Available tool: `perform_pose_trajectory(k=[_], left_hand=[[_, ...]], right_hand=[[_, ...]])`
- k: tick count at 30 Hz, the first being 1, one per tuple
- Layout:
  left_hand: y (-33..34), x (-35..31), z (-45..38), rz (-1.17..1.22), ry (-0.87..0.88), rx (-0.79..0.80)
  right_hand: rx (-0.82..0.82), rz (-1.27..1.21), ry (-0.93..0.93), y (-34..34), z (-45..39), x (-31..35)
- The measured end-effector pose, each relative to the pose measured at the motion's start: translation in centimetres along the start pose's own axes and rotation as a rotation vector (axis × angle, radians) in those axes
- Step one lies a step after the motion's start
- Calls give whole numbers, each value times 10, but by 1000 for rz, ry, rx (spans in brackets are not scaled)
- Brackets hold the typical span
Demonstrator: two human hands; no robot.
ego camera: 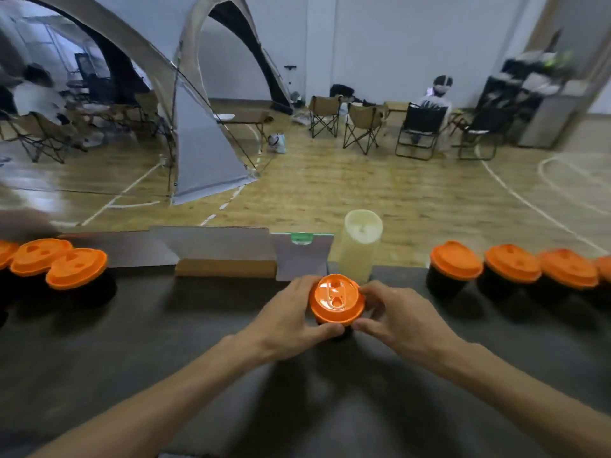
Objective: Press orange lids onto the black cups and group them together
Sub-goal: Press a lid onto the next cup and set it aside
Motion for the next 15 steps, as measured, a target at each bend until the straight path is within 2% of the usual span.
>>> perform_pose_trajectory(k=[7,15], left_hand=[[77,-72,-38,-8,79,38],[100,-81,-36,1,148,12]], right_hand=[[-27,-47,143,-27,42,-105],[-6,-250,102,-25,49,-129]])
Point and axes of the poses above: each hand's wrist, its own z-axis away from the middle knuckle, its own y-axis out of the palm, x = y × z, the point moved 9 cm from there along -z, towards the middle knuckle, and after that the axes turned 5 degrees about -x, right-handed, at the moved point
